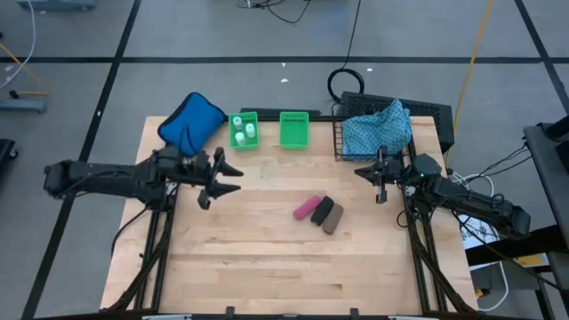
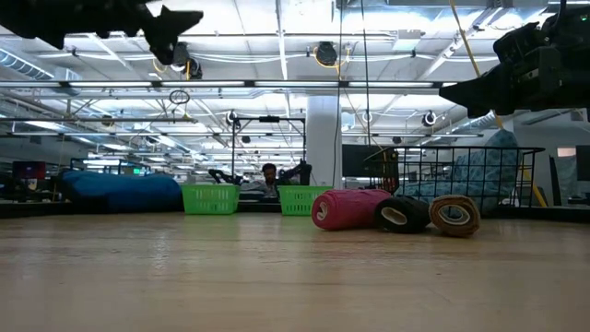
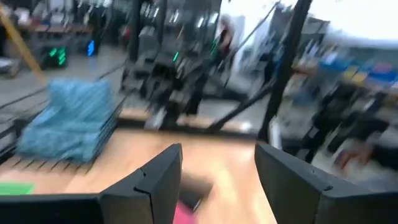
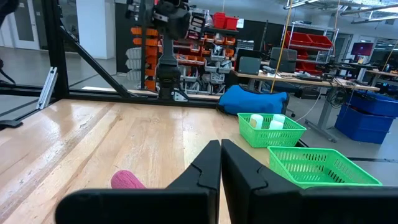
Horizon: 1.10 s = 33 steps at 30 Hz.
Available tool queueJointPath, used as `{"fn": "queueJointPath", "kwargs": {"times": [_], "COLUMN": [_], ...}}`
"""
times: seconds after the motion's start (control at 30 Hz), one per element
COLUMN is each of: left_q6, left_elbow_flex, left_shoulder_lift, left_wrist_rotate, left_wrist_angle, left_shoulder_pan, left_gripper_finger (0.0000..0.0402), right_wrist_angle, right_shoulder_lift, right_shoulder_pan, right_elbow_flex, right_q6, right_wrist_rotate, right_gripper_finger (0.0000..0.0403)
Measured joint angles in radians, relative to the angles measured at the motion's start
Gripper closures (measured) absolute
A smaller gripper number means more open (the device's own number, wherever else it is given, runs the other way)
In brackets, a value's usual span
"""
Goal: Pick & place medical supplies in basket/bin
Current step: Put the brown bandage into the right green bin
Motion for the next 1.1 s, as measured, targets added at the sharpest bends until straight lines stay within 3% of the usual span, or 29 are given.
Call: {"fn": "queueJointPath", "kwargs": {"times": [0.23,0.4,0.53,0.63,0.73,1.1], "left_q6": [0.141,0.205,0.198,0.185,0.167,0.117], "left_elbow_flex": [0.167,0.216,0.188,0.155,0.122,0.022], "left_shoulder_lift": [-0.003,-0.048,-0.106,-0.144,-0.172,-0.167], "left_wrist_rotate": [-0.136,-0.212,-0.252,-0.283,-0.317,-0.421], "left_wrist_angle": [-0.479,-0.636,-0.674,-0.663,-0.662,-0.500], "left_shoulder_pan": [-0.057,-0.080,-0.080,-0.080,-0.080,-0.080], "left_gripper_finger": [0.0192,0.0192,0.0192,0.0192,0.0192,0.0192], "right_wrist_angle": [0.000,0.004,0.092,0.149,0.231,0.332], "right_shoulder_lift": [0.000,0.000,-0.001,-0.001,0.000,0.002], "right_shoulder_pan": [0.000,0.000,0.000,0.000,0.000,0.000], "right_elbow_flex": [0.000,0.000,0.000,0.000,0.000,0.000], "right_q6": [0.000,0.000,0.034,0.274,0.395,0.367], "right_wrist_rotate": [0.000,0.000,-0.003,-0.026,-0.023,-0.024], "right_gripper_finger": [0.0399,0.0399,0.0399,0.0399,0.0398,0.0398]}}
